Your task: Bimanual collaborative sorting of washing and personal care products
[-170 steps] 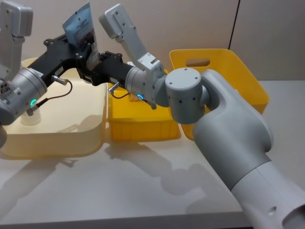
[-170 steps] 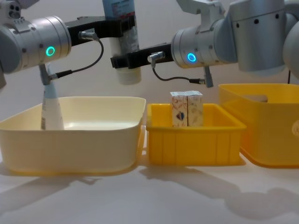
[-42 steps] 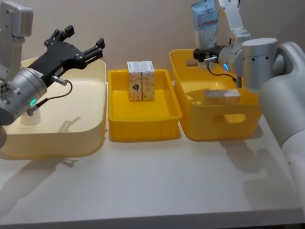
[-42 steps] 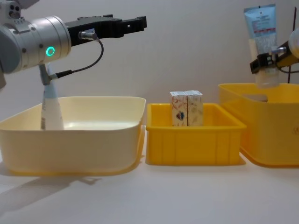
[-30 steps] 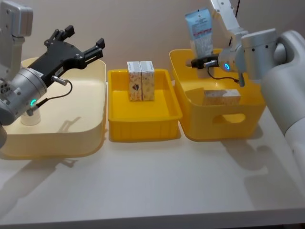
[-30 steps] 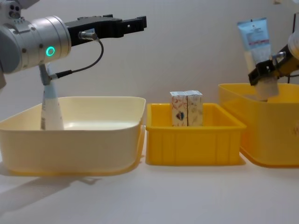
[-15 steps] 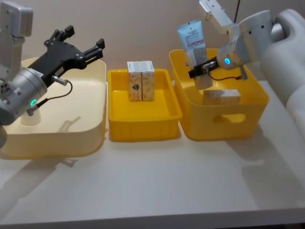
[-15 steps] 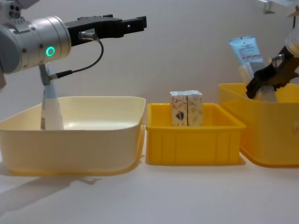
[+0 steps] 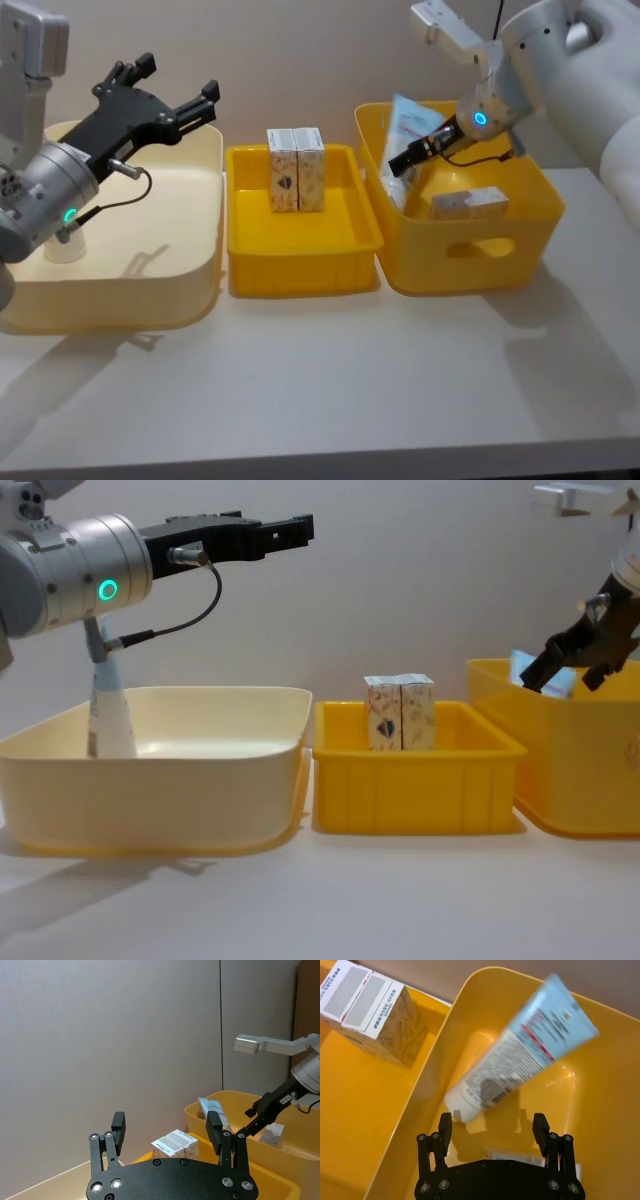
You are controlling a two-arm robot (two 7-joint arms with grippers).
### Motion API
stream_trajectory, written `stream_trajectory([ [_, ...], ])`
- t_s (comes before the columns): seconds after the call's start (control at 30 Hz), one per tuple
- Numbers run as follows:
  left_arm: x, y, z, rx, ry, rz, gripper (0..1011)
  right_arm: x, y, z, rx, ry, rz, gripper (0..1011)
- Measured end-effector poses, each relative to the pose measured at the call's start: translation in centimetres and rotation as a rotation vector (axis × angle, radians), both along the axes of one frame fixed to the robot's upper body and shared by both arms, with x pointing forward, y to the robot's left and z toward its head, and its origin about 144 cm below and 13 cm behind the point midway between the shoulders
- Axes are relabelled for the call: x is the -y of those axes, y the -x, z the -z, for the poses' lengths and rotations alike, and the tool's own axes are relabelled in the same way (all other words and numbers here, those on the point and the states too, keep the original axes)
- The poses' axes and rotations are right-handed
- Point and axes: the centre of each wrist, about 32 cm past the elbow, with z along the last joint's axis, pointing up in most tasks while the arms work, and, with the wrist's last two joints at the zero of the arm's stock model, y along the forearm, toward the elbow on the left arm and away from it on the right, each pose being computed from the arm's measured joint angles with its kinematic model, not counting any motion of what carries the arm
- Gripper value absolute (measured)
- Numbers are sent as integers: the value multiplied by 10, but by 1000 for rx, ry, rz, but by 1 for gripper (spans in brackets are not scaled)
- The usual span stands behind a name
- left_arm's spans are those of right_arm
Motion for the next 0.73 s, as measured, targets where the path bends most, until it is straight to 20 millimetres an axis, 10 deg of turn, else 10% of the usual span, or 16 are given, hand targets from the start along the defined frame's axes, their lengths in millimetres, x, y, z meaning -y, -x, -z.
stream_trajectory([
  [0.73,0,0,0,0,0,0,1002,5,-1,-6,-39,2,0,1001],
])
